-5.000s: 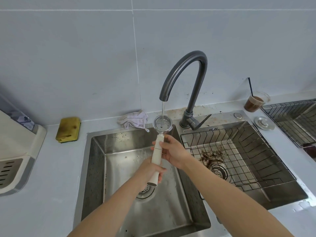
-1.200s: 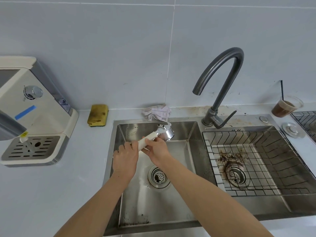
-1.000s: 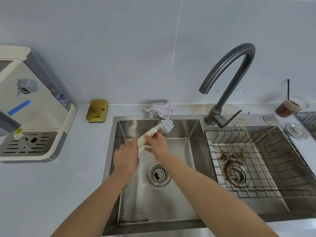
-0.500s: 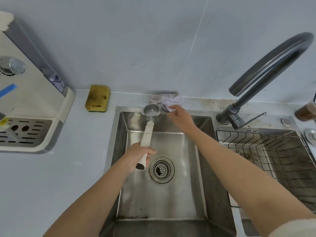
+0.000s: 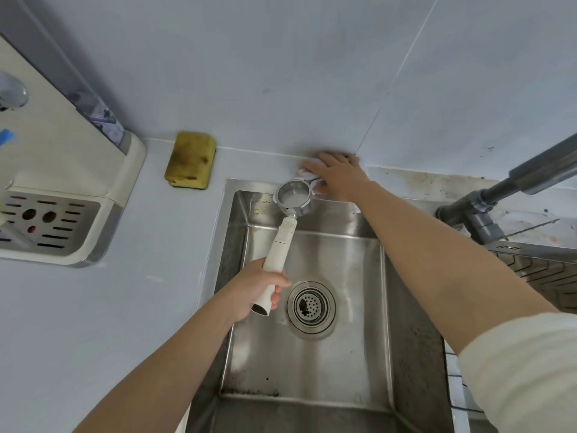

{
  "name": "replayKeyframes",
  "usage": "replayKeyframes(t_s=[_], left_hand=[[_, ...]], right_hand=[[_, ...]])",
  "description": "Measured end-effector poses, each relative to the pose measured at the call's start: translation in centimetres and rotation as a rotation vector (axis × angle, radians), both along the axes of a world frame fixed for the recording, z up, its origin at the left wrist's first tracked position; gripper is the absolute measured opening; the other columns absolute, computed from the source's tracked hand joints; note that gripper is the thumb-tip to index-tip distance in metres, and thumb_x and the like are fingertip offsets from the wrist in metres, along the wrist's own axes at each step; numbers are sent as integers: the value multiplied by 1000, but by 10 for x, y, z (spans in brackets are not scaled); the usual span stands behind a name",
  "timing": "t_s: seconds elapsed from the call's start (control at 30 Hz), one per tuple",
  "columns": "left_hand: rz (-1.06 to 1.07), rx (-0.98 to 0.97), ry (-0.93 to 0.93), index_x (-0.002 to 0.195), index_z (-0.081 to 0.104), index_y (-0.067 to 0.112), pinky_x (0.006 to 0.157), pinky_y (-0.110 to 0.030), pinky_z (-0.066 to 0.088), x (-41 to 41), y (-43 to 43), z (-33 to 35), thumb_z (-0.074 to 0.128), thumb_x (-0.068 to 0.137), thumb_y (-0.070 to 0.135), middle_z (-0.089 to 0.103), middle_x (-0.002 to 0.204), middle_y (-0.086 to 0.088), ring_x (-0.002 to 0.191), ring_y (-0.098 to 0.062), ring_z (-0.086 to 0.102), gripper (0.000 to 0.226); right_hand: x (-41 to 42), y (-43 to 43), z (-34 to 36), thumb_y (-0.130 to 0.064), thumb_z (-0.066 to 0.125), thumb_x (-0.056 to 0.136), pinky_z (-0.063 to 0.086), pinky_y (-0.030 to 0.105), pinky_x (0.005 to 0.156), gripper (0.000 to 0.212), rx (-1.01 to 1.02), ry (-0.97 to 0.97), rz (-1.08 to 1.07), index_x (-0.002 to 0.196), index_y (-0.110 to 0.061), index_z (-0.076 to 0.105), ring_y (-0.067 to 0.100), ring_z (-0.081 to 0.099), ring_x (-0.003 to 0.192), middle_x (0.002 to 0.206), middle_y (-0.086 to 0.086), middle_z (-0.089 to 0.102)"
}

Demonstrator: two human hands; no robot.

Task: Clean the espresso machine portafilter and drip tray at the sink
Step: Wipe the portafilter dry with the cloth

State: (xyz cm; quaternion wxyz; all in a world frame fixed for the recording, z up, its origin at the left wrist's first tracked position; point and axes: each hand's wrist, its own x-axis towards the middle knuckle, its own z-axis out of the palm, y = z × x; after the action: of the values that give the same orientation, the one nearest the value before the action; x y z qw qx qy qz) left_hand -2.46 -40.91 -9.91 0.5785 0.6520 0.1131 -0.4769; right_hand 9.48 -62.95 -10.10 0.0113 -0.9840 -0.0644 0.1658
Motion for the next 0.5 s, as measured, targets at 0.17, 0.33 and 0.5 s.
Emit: replayKeyframes(t_s=[0.17, 0.33, 0.5], left_hand=[[-1, 69, -59, 66, 43, 9, 40, -18, 38, 2, -1, -2, 57, 78, -7, 45, 44, 1, 34, -11, 41, 24], [-9, 197, -174, 74, 43, 10, 37, -16, 36, 0, -5, -3, 56, 78, -7, 44, 56, -4, 34, -10, 42, 22], [-16, 310, -294, 88, 46, 9, 39, -20, 34, -1, -5, -5, 54, 79, -4, 44, 65, -3, 44, -17, 43, 18]], right_hand=[[4, -6, -2, -36, 46, 93, 26, 41, 106, 52, 15, -20, -6, 141, -40, 27, 27, 32, 131, 140, 2, 38], [2, -15, 7, -21, 47, 92, 34, 34, 95, 44, 214, -22, -135, 134, -31, 42, 25, 45, 119, 125, 4, 50], [-28, -22, 46, -6, 43, 88, 38, 23, 60, 12, 722, -52, -329, 90, -12, 53, 20, 53, 71, 76, 0, 54]])
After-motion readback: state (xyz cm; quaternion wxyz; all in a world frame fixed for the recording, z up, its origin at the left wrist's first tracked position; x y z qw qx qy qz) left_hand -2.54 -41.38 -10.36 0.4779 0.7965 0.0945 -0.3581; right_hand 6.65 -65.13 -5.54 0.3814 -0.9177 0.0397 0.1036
